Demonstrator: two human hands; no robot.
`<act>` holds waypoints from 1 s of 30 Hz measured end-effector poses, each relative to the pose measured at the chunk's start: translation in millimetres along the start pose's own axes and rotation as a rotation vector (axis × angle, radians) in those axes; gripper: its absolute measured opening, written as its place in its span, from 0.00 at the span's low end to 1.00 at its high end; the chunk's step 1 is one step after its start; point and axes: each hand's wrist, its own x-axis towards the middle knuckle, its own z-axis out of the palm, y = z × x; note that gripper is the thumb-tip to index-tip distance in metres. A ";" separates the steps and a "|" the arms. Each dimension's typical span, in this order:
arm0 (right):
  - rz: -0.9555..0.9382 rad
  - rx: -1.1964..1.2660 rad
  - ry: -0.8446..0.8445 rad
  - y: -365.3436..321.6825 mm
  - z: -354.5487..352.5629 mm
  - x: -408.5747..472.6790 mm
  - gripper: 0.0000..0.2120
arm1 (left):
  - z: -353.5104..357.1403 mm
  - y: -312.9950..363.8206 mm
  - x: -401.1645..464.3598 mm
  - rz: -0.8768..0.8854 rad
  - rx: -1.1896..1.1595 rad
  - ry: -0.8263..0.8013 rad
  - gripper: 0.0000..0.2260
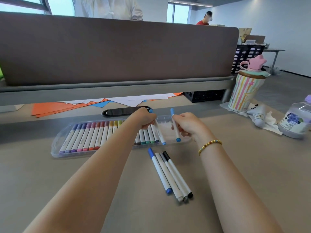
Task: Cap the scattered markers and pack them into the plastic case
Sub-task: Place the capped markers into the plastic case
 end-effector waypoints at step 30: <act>-0.081 0.009 0.128 12.1 17.9 40.1 0.14 | 46.9 -40.2 25.1 0.348 0.684 0.020 0.25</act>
